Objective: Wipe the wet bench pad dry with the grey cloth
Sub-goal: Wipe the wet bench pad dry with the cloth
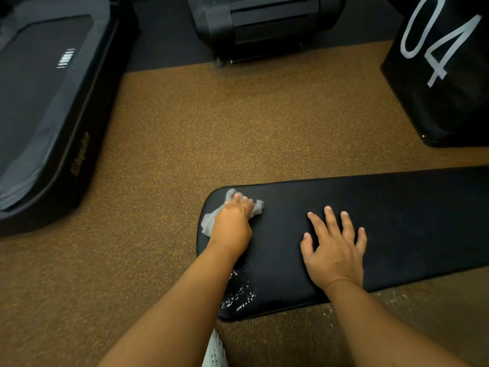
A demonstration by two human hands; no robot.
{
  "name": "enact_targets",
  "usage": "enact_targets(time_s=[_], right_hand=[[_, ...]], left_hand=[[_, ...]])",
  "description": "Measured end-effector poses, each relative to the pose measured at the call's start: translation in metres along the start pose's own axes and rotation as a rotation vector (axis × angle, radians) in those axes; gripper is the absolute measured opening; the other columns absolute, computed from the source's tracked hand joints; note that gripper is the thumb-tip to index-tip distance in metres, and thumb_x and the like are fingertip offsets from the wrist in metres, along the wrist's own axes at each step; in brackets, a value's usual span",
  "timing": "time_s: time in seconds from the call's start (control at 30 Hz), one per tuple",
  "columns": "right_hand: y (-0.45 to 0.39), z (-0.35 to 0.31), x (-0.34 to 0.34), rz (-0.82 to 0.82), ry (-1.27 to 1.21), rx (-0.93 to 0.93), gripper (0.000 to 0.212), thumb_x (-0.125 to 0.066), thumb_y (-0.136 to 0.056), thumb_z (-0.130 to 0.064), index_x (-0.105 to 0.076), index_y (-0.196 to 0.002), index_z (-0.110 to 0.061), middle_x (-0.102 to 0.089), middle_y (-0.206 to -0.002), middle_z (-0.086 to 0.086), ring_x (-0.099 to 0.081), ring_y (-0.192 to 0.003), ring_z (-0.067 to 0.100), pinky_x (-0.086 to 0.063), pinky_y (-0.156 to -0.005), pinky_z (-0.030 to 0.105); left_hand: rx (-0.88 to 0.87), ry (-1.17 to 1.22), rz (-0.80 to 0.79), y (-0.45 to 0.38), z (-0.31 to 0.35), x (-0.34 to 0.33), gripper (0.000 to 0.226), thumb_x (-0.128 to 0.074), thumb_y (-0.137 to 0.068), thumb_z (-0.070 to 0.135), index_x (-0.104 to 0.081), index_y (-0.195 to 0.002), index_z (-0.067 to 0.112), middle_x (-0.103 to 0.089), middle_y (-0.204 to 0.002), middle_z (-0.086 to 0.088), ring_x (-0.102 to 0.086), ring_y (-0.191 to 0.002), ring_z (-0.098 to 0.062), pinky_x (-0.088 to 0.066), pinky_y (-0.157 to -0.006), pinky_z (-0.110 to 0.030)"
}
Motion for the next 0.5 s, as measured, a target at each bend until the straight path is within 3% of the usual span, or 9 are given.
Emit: enact_targets(time_s=[0.13,0.23,0.3,0.37,0.5], right_hand=[[0.000,0.000,-0.001,-0.006,0.003,-0.001,0.054,-0.026,-0.087,-0.052,-0.035,-0.139,-0.041,-0.024,-0.155,-0.006,-0.008,-0.144,0.025,-0.007,-0.113,0.056],[0.000,0.000,-0.001,-0.004,0.008,0.001,0.054,-0.025,-0.087,-0.052,-0.035,-0.139,-0.041,-0.024,-0.155,-0.006,-0.008,-0.144,0.025,-0.007,-0.113,0.056],[-0.001,0.000,-0.001,-0.002,0.009,-0.001,0.054,-0.026,-0.087,-0.052,-0.035,-0.139,-0.040,-0.025,-0.155,-0.005,-0.009,-0.144,0.026,-0.007,-0.113,0.056],[0.000,0.000,-0.001,-0.003,0.011,0.000,0.053,-0.026,-0.087,-0.052,-0.035,-0.138,-0.041,-0.025,-0.155,-0.005,-0.009,-0.144,0.026,-0.007,-0.113,0.056],[-0.001,0.000,-0.001,-0.008,0.016,-0.004,0.053,-0.025,-0.087,-0.052,-0.035,-0.139,-0.041,-0.024,-0.155,-0.006,-0.008,-0.144,0.025,-0.007,-0.113,0.056]], left_hand=[[-0.306,-0.007,-0.156,0.021,0.003,0.003,0.061,-0.042,-0.087,0.000,-0.031,-0.146,0.013,-0.028,-0.153,-0.004,-0.016,-0.144,-0.018,-0.006,-0.116,-0.023],[-0.238,0.100,-0.018,0.026,-0.034,0.014,0.066,-0.045,-0.079,-0.013,-0.051,-0.135,0.021,-0.037,-0.150,-0.001,-0.021,-0.143,-0.013,-0.011,-0.117,-0.025],[-0.117,0.078,0.064,0.024,-0.047,0.016,0.066,-0.045,-0.079,-0.013,-0.051,-0.135,0.021,-0.038,-0.149,0.001,-0.021,-0.143,-0.012,-0.022,-0.117,-0.034],[-0.053,0.122,0.103,0.025,-0.031,0.017,0.060,-0.044,-0.083,-0.009,-0.049,-0.137,0.017,-0.037,-0.150,-0.003,-0.024,-0.143,-0.017,-0.021,-0.116,-0.032],[-0.221,0.147,0.017,0.058,0.012,-0.002,0.055,-0.045,-0.088,-0.002,-0.043,-0.141,0.015,-0.033,-0.152,-0.003,-0.023,-0.142,-0.020,-0.017,-0.114,-0.029]])
Point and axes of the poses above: each hand's wrist, its own y-axis away from the middle knuckle, its own x-axis out of the back of the hand, z = x × y, the point moved 5 cm from there along -y, towards the middle knuckle
